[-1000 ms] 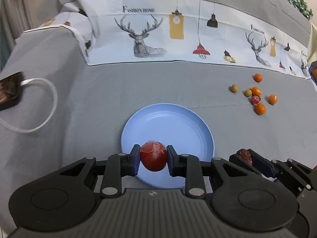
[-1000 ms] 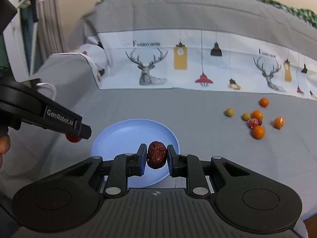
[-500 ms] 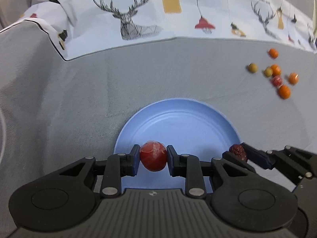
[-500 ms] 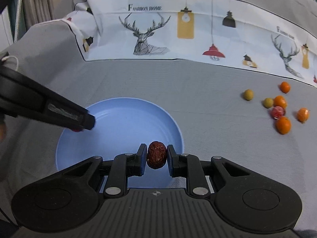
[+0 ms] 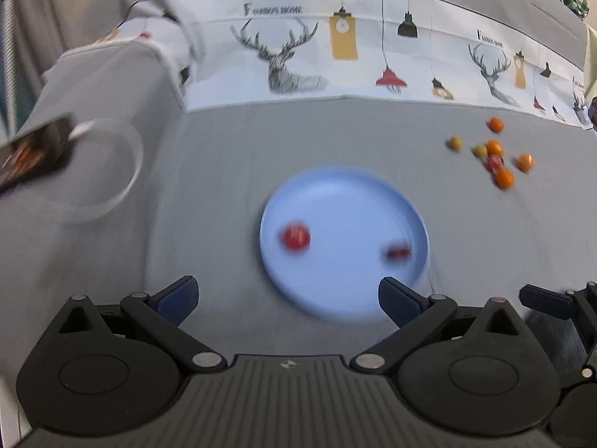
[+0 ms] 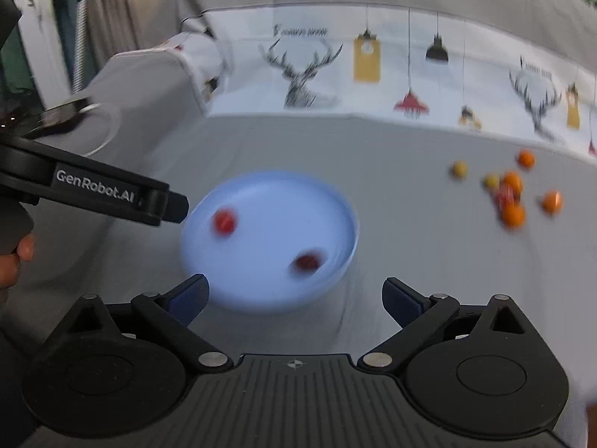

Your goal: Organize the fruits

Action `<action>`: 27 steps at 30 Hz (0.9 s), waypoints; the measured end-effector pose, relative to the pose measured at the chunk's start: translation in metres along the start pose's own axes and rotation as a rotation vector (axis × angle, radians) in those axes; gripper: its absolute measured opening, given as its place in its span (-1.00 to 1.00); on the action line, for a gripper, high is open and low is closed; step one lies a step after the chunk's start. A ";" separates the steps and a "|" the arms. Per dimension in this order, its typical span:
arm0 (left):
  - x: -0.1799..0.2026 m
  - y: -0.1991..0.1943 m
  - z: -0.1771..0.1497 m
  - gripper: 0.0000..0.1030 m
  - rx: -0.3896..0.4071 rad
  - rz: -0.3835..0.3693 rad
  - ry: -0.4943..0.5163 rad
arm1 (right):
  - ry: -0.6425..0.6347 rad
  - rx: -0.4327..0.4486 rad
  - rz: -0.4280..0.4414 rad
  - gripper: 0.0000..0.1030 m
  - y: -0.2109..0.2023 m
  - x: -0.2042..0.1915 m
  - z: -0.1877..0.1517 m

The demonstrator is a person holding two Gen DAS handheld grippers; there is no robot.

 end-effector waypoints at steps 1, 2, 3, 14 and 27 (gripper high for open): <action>0.000 -0.007 -0.012 0.99 -0.007 0.005 -0.011 | 0.004 -0.004 0.004 0.96 -0.011 -0.003 -0.011; -0.001 -0.013 -0.024 0.99 -0.010 0.009 -0.026 | -0.002 0.002 0.001 0.98 -0.020 -0.007 -0.019; -0.003 -0.016 -0.033 0.99 -0.010 0.016 -0.041 | -0.019 0.014 -0.005 0.98 -0.027 -0.010 -0.023; -0.014 -0.070 -0.065 0.99 0.062 0.067 -0.112 | -0.089 0.164 -0.069 0.98 -0.083 -0.022 -0.027; -0.024 -0.107 -0.064 0.99 0.148 0.078 -0.158 | -0.139 0.254 -0.065 0.98 -0.115 -0.041 -0.023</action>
Point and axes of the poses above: each gripper's, at about its wrist camera, not at the fingertips, and y roughly the way its jaws point, x to its right, z to its top, the point moved 10 cm from there along y, roughly the way its jaws point, and after that the axes turned 5 degrees about -x, right-handed, at the moved point
